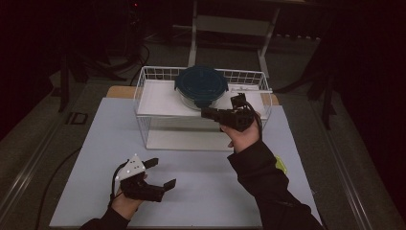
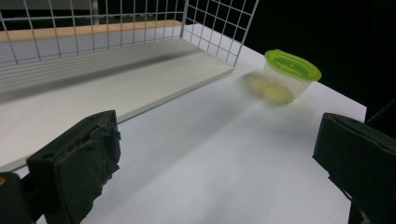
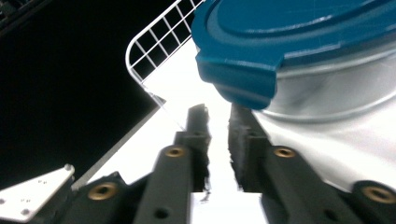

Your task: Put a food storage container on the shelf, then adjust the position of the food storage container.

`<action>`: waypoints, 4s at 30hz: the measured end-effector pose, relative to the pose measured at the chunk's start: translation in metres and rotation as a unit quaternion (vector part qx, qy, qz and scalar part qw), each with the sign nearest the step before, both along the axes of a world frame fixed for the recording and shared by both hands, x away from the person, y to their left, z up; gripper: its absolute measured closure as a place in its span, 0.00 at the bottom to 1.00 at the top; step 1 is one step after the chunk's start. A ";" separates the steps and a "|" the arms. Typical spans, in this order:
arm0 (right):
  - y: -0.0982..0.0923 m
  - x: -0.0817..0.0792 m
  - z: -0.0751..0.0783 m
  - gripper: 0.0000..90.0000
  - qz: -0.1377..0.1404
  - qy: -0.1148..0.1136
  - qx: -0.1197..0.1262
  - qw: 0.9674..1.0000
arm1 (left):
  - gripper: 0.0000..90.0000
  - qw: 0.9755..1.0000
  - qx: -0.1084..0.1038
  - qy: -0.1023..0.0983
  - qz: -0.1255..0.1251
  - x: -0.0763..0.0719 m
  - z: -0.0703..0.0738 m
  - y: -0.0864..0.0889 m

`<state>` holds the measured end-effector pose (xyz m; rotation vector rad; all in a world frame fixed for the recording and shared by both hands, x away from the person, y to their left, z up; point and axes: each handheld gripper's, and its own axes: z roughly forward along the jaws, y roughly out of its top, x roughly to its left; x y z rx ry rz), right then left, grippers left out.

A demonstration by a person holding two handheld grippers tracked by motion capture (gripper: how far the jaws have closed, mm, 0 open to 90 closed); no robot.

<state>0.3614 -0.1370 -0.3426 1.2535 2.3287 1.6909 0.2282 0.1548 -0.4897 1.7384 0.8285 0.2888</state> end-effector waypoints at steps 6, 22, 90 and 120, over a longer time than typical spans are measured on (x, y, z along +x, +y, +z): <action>-0.014 -0.017 -0.006 0.61 0.008 -0.022 -0.004 1.000 | 0.00 1.000 0.023 -0.005 -0.021 -0.004 0.004 0.004; -0.061 -0.065 -0.028 0.22 0.023 -0.078 0.009 0.997 | 0.00 1.000 0.015 -0.003 -0.011 -0.008 -0.007 0.016; -0.227 -0.088 -0.187 1.00 -0.163 0.029 -0.204 0.965 | 0.00 1.000 -0.004 -0.005 -0.023 -0.009 -0.013 0.020; -0.187 -0.074 -0.183 1.00 -0.110 0.029 -0.212 0.971 | 0.00 1.000 -0.001 -0.009 -0.027 -0.011 -0.012 0.019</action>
